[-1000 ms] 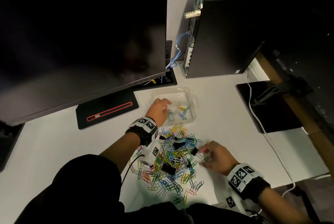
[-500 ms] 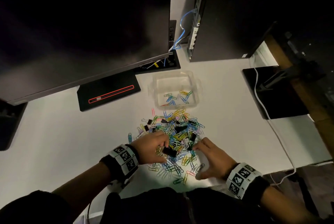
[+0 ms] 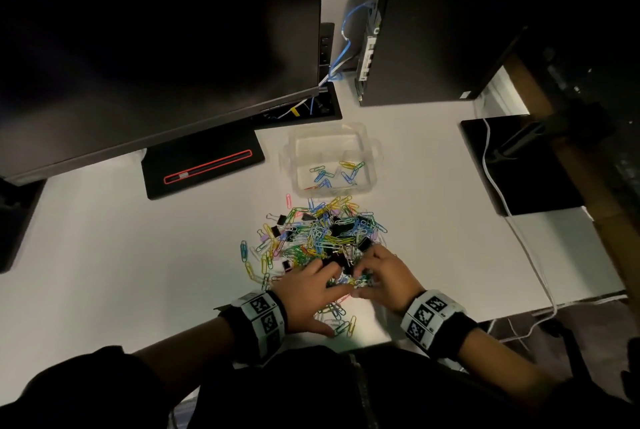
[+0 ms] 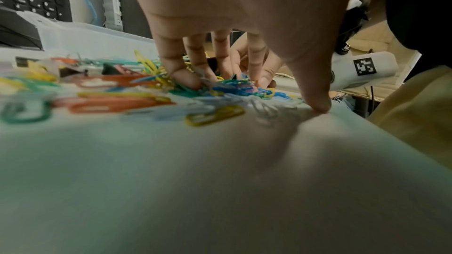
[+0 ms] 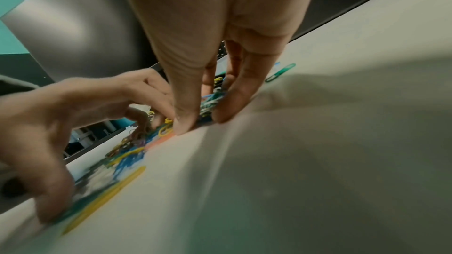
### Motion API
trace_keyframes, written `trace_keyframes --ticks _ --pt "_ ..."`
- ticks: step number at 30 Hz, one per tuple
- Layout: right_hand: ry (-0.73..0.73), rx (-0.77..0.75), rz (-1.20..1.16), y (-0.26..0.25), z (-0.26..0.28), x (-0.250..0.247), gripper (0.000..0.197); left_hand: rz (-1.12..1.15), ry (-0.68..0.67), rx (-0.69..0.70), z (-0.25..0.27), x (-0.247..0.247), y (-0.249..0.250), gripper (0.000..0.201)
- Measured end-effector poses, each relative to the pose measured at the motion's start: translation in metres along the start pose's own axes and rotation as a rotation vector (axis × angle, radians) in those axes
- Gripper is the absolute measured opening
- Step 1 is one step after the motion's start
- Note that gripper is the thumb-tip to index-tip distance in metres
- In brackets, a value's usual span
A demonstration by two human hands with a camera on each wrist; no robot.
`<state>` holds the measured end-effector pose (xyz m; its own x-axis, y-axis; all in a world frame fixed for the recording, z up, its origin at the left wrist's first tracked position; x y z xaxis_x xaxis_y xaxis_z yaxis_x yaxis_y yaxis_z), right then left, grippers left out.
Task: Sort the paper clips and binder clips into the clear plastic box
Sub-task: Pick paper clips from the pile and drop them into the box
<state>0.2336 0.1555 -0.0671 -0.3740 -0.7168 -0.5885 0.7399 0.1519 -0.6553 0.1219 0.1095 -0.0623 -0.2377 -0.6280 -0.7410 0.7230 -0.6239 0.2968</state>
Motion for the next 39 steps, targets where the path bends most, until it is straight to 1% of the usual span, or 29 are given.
trace_keyframes --ticks 3,7,8,10,11,12,13,15,17,18,21,22,23,25,28,31,32,34,39 --pt "-0.017 -0.003 -0.003 -0.003 0.003 0.001 0.026 0.011 0.064 -0.018 -0.001 -0.004 0.001 0.059" --pt "-0.039 0.008 0.060 -0.005 0.004 -0.005 0.017 0.025 0.128 -0.051 -0.006 -0.008 -0.002 0.028" --pt "-0.042 0.009 0.075 -0.005 0.004 -0.006 0.014 0.022 0.120 -0.072 -0.006 -0.008 -0.003 0.029" --pt "-0.043 0.016 0.100 -0.005 0.003 -0.009 0.009 0.017 0.161 -0.052 -0.004 -0.014 -0.001 0.039" --pt "-0.042 0.028 0.100 -0.004 0.003 -0.011 0.008 0.016 0.187 -0.035 -0.004 -0.014 -0.002 0.042" --pt "-0.040 0.041 0.096 -0.003 0.003 -0.013 0.008 0.048 0.181 -0.028 -0.004 -0.013 -0.005 0.043" --pt "-0.037 0.057 0.088 -0.002 0.003 -0.015 0.008 0.099 0.196 -0.021 -0.005 -0.012 -0.009 0.040" --pt "-0.023 0.079 0.064 0.000 0.003 -0.019 0.008 0.279 0.236 -0.020 -0.004 -0.019 -0.017 0.031" --pt "0.000 0.078 0.042 0.001 0.003 -0.023 0.012 0.449 0.210 -0.050 0.001 -0.027 -0.025 0.025" --pt "0.004 0.071 0.049 0.001 0.004 -0.024 0.017 0.489 0.199 -0.061 0.005 -0.031 -0.029 0.023" --pt "-0.063 0.063 0.118 -0.003 0.003 -0.017 0.046 0.611 0.189 -0.058 0.013 -0.041 -0.041 0.018" --pt "-0.088 0.069 0.129 -0.004 0.003 -0.014 0.054 0.654 0.202 -0.056 0.015 -0.046 -0.045 0.017" --pt "-0.105 0.078 0.131 -0.004 0.003 -0.011 0.057 0.696 0.216 -0.065 0.016 -0.050 -0.051 0.016" --pt "-0.109 0.086 0.126 -0.004 0.000 -0.008 0.052 0.783 0.271 -0.081 0.019 -0.061 -0.064 0.015" --pt "-0.138 0.081 0.121 -0.005 -0.004 -0.006 0.030 0.867 0.374 -0.092 0.021 -0.083 -0.084 0.013" --pt "-0.173 0.064 0.170 -0.008 -0.006 -0.004 0.016 0.945 0.487 -0.136 0.017 -0.103 -0.109 0.013" --pt "-0.165 0.062 0.182 -0.009 -0.006 -0.006 0.013 0.975 0.517 -0.148 0.015 -0.109 -0.118 0.014" --pt "-0.148 0.074 0.177 -0.008 -0.006 -0.010 0.016 1.050 0.565 -0.151 0.009 -0.117 -0.131 0.016" --pt "-0.094 0.125 0.009 0.000 -0.004 -0.025 0.012 1.284 0.676 -0.106 -0.012 -0.129 -0.151 0.020"
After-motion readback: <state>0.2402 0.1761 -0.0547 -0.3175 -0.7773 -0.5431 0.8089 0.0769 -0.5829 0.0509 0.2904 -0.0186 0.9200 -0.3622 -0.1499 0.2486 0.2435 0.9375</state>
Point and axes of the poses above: each hand's wrist, its own z-axis away from the middle knuckle, its own x-axis out of the palm, y = z × x, the point moved 8 cm from there along -z, towards the middle knuckle, and after that the axes turned 13 degrees about -y, right-handed, at the moved point
